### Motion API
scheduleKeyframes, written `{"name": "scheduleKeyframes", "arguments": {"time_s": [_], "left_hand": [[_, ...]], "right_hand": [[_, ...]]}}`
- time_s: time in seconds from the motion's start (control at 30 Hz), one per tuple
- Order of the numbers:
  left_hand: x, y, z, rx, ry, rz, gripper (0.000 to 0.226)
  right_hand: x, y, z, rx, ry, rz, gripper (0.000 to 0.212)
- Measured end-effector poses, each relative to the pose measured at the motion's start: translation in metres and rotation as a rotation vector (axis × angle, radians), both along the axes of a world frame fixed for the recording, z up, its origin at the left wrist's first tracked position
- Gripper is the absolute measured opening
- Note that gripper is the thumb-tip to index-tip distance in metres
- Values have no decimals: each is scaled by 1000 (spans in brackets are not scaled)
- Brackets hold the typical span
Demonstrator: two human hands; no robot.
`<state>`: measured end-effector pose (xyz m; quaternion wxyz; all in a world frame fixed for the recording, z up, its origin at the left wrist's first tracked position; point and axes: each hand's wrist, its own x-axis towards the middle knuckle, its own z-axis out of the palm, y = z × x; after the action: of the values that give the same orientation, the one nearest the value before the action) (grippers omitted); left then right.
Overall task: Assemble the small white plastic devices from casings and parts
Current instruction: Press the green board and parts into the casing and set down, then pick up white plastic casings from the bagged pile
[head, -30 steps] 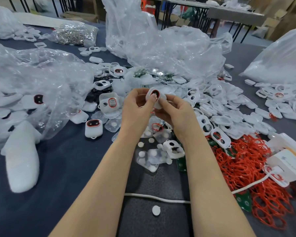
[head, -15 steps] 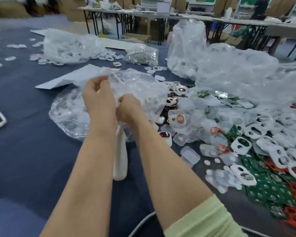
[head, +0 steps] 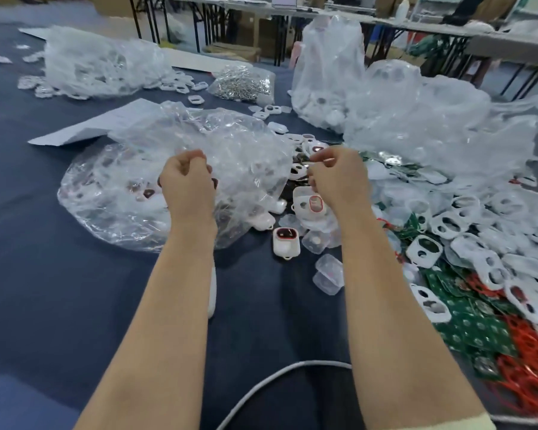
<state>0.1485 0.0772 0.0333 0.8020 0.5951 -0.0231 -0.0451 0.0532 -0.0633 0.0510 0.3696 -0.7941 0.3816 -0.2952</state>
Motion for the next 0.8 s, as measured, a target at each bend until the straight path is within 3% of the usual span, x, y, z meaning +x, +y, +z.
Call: {"name": "scheduleKeyframes", "arguments": {"time_s": [0.13,0.27,0.33,0.43,0.53,0.63,0.8], "left_hand": [[-18,-15,13,-11,-115,-29,17],[-29,-23,23,43,-120,-280,11],[-33,-26,23,130,-34,-498,13],[-37,-32,15,331,35,-649,17],[-29,-34,9,413,-36,-398,25],[-20,-27,10,375,-88,-167,37],[-14,-17,16,273,-116,41,45]], "right_hand": [[-15,-13,-15,-101,507,193,32],[-8,-17,-21,-146,684,142,37],[-3,-17,-20,-229,685,40,40],[4,-1,-17,-298,428,92,29],[12,17,-24,-259,485,334,28],[20,15,-34,-279,563,337,34],[24,4,-36,-273,624,323,38]]}}
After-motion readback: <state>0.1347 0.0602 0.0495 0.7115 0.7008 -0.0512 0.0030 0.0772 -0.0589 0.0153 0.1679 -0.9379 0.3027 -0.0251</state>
